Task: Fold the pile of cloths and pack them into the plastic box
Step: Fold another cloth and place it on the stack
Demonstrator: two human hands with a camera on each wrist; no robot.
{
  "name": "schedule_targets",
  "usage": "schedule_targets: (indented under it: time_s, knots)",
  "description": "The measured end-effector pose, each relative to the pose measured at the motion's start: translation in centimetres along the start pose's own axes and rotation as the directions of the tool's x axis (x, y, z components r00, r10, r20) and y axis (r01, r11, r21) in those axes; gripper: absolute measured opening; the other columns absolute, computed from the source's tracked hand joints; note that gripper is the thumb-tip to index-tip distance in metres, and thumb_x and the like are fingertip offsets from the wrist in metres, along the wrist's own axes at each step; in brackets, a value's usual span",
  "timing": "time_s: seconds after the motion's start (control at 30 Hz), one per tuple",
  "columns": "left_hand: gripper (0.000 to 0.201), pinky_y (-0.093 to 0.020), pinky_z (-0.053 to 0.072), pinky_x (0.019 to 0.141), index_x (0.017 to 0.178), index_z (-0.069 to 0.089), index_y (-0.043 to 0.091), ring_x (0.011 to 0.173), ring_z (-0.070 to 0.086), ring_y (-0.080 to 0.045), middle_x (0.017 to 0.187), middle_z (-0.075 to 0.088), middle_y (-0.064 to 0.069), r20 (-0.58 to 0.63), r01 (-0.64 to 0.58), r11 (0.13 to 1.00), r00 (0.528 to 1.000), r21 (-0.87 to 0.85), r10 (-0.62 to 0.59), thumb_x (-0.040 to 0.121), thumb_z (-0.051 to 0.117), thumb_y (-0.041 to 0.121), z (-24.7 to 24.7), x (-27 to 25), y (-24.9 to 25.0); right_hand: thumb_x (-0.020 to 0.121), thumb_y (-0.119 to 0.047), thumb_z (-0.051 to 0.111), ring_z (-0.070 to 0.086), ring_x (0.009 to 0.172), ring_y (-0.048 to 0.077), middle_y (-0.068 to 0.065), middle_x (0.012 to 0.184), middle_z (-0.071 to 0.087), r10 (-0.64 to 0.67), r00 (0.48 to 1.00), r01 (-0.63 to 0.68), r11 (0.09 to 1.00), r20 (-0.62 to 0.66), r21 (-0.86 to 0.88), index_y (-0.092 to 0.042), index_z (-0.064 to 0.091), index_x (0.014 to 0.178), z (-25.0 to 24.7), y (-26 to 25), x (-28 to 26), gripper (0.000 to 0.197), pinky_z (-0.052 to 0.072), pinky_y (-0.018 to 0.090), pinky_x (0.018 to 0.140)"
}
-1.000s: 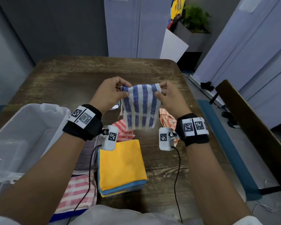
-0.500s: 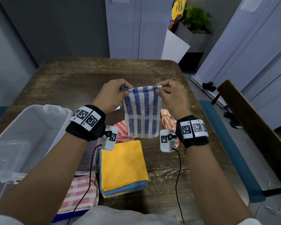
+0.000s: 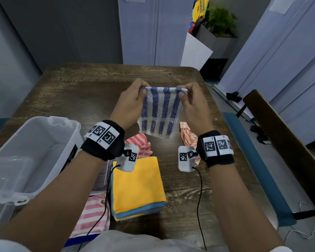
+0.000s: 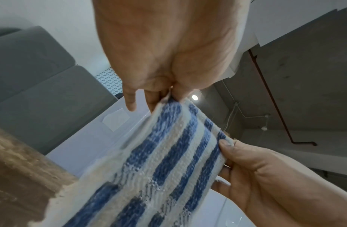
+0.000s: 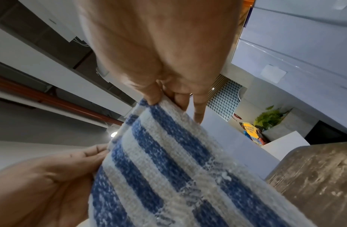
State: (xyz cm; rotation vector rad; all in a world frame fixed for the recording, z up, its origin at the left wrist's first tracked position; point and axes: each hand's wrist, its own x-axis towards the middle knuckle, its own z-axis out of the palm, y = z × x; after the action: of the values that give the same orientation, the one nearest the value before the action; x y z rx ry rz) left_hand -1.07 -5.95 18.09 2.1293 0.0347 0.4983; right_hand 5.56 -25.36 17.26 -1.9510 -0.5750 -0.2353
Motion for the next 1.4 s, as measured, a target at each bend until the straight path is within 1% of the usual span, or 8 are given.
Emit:
schedule_targets:
  time_s: [0.13,0.37,0.57,0.73,0.87,1.03,1.23,1.4]
  knots:
    - [0.018,-0.029,0.041,0.072,0.107,0.053,0.014,0.083,0.055,-0.021,0.097,0.063,-0.013,-0.080,-0.035,0.999,0.996,-0.028,0.032,0.108,0.036,0.016,0.7,-0.3,0.2,0.106,-0.021,0.045,0.047,0.074,0.006,-0.005,0.086,0.050,0.034,0.999,-0.030,0.993,-0.036,0.119,-0.010,0.048,0.109,0.7,-0.5,-0.1,0.012,0.040,0.030,0.069]
    - [0.044,-0.054,0.034,0.113,0.138,0.048,0.027,0.123,0.052,-0.010,0.131,0.058,0.009,0.104,-0.109,0.984,0.990,0.143,0.094,0.100,0.048,0.048,2.0,-0.9,-0.5,0.106,-0.025,0.049,0.066,0.083,0.026,0.023,0.099,0.068,0.114,0.975,-0.182,0.903,0.192,0.390,-0.005,0.053,0.110,1.2,-0.9,-0.9,0.020,0.054,0.044,0.074]
    - [0.037,-0.027,0.034,0.068,0.108,0.053,0.016,0.076,0.041,-0.001,0.084,0.042,0.010,0.110,-0.109,0.983,0.990,0.147,0.093,0.097,0.055,0.052,2.9,-1.3,-0.9,0.107,-0.044,0.038,0.068,0.087,0.027,0.022,0.102,0.070,0.243,0.942,-0.323,0.835,0.230,0.444,-0.003,0.058,0.110,0.9,-1.0,-1.5,0.045,0.058,0.049,0.080]
    - [0.054,-0.035,0.039,0.106,0.130,0.055,0.020,0.119,0.043,-0.017,0.121,0.040,-0.002,0.211,-0.163,0.973,0.969,0.165,0.127,0.092,0.058,0.059,2.6,-0.7,-2.1,0.107,-0.050,0.036,0.072,0.097,0.036,0.019,0.102,0.074,0.306,0.917,-0.393,0.806,0.256,0.443,-0.003,0.061,0.117,0.9,-0.8,-1.8,0.054,0.056,0.057,0.090]
    - [0.052,-0.030,0.037,0.103,0.121,0.058,0.015,0.125,0.045,-0.016,0.126,0.045,-0.001,0.216,-0.158,0.976,0.968,0.147,0.124,0.092,0.059,0.058,2.0,-0.4,-1.8,0.102,-0.062,0.031,0.071,0.098,0.041,0.022,0.103,0.073,0.273,0.914,-0.384,0.820,0.298,0.424,-0.002,0.057,0.119,0.8,-0.8,-1.6,0.067,0.053,0.065,0.091]
    - [0.035,-0.025,0.038,0.063,0.086,0.052,0.011,0.070,0.047,-0.007,0.083,0.049,0.001,0.092,-0.209,0.969,0.976,0.132,0.197,0.097,0.061,0.043,2.0,-1.0,-1.3,0.090,-0.073,0.047,0.067,0.104,0.046,0.029,0.111,0.068,0.199,0.897,-0.369,0.830,0.396,0.418,0.001,0.051,0.122,1.0,-0.7,-1.7,0.081,0.052,0.065,0.092]
    - [0.040,-0.033,0.039,0.052,0.083,0.044,0.010,0.053,0.043,-0.019,0.067,0.053,-0.015,-0.190,-0.068,0.997,0.979,0.035,0.073,0.099,0.059,0.044,0.4,-1.3,-1.6,0.094,-0.012,0.069,0.068,0.111,0.033,0.015,0.121,0.070,0.120,0.713,-0.432,0.851,0.691,0.298,0.002,0.055,0.129,2.5,1.1,-3.8,0.040,0.054,0.047,0.099]
    - [0.047,-0.021,0.027,0.052,0.077,0.043,0.007,0.053,0.028,-0.008,0.061,0.036,0.000,-0.349,0.006,0.997,0.937,0.080,0.022,0.101,0.055,0.045,-1.1,-2.1,-2.7,0.098,-0.011,0.064,0.072,0.087,0.006,-0.006,0.097,0.076,0.199,0.583,-0.403,0.913,0.788,0.067,-0.007,0.070,0.107,4.9,2.0,-6.2,0.012,0.054,0.020,0.078]
